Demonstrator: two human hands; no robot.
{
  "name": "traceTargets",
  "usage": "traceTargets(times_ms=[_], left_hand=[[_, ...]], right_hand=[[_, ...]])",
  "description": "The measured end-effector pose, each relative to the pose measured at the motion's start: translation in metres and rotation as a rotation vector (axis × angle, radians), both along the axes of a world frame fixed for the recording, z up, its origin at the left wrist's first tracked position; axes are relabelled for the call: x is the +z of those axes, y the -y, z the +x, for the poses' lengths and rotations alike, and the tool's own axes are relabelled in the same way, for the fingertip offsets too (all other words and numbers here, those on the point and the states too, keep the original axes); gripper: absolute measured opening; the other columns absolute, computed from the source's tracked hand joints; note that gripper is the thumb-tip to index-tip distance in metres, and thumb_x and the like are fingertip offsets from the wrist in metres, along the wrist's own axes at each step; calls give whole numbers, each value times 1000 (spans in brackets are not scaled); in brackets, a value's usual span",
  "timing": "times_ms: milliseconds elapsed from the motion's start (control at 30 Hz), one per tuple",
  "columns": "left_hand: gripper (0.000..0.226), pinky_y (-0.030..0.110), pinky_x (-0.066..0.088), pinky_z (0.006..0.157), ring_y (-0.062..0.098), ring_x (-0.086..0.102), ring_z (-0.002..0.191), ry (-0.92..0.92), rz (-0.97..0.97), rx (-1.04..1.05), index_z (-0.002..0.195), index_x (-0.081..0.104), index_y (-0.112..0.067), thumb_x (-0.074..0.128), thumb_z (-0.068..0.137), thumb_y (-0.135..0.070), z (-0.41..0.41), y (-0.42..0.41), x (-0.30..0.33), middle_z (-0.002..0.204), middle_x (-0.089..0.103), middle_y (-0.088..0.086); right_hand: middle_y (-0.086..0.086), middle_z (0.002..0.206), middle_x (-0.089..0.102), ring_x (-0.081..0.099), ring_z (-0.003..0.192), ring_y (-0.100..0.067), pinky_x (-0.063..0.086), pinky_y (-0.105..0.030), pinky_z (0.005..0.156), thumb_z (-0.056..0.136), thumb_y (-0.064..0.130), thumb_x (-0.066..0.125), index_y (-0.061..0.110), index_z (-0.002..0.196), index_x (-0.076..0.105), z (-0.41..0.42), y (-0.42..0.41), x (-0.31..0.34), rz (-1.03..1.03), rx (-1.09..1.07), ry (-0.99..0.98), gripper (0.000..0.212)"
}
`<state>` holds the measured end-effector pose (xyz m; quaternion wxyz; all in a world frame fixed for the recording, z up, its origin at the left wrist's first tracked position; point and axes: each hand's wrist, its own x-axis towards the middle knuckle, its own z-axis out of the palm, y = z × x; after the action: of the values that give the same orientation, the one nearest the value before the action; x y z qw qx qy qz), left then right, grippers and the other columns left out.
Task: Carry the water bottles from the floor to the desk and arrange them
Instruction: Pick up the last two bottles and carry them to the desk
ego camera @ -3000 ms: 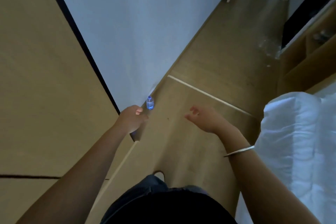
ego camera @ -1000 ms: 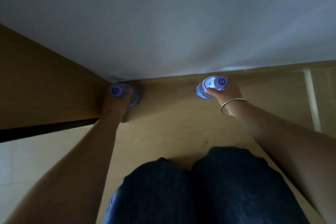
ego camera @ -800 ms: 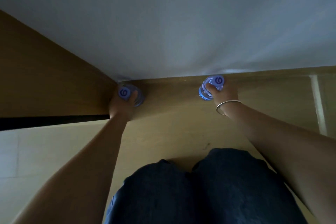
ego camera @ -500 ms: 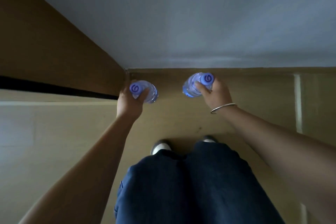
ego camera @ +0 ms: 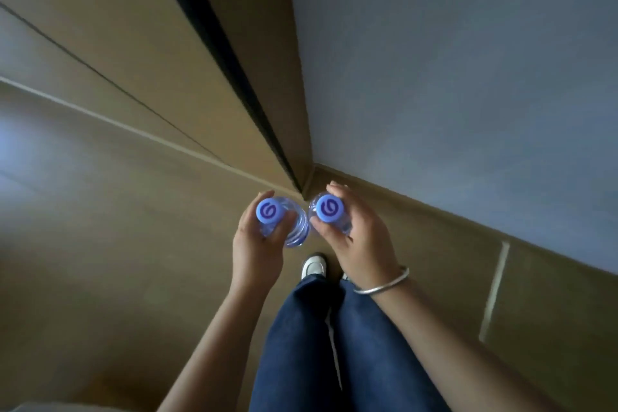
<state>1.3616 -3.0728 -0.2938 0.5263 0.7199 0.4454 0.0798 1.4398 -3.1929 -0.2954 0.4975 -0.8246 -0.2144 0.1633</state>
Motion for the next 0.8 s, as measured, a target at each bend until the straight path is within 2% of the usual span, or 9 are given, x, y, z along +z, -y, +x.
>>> traceTargets(times_ms=[67,167,233,300,367,433,567,667,800], left_hand=[[34,19,42,85,11,60,101,30,25,84,113,57,-24,70,82,-18,-22,-5,37,114,64,2],[31,3,40,75,-13,58,84,85,62,170,111,58,-23,69,82,-17,-51,-15,81,100,64,-7],[28,-1,39,70,-19,55,77,111,92,237,107,59,-24,69,82,-18,-73,-24,107,93,62,-13],[22,10,43,75,-7,57,81,127,117,289,97,58,-30,69,82,-18,-93,-34,127,90,62,-12],[27,22,44,77,7,57,85,150,151,351,83,54,-40,70,82,-18,-116,-43,145,89,62,-9],[31,26,44,80,10,57,89,155,184,411,78,52,-43,70,81,-18,-137,-52,156,92,63,-6],[29,10,41,66,-8,53,65,201,213,511,71,53,-38,71,81,-18,-193,-81,174,67,61,-18],[24,10,42,63,-7,53,60,223,205,579,71,57,-35,71,81,-18,-236,-109,181,63,62,-26],[13,17,45,65,0,54,62,242,214,610,73,62,-25,72,80,-19,-288,-158,189,64,64,-13]], right_hand=[[-8,114,67,62,108,-20,44,-21,93,76,48,59,4,115,62,-11,-10,40,25,73,-2,59],[-5,115,66,61,107,-14,45,-20,92,74,47,66,6,117,61,-22,-28,84,54,190,-6,60],[-4,118,65,60,109,-12,43,-15,92,76,35,74,6,118,61,-32,-46,109,42,304,10,53],[-5,120,64,60,110,-14,40,-12,92,77,25,75,5,119,61,-43,-65,127,48,421,42,48],[-6,119,64,59,110,-16,39,-13,92,77,21,75,5,118,61,-58,-88,144,62,528,59,46],[-4,115,65,60,105,-14,40,-14,89,76,23,75,6,114,63,-75,-108,157,76,598,78,43],[4,95,66,59,86,-5,41,-7,76,74,31,69,10,101,66,-123,-155,176,119,697,75,35],[2,93,67,63,85,-12,48,-21,78,73,35,67,12,98,66,-161,-189,183,118,761,33,34],[0,97,69,65,90,-16,51,-33,84,71,40,65,12,101,67,-214,-241,188,134,794,6,42]])
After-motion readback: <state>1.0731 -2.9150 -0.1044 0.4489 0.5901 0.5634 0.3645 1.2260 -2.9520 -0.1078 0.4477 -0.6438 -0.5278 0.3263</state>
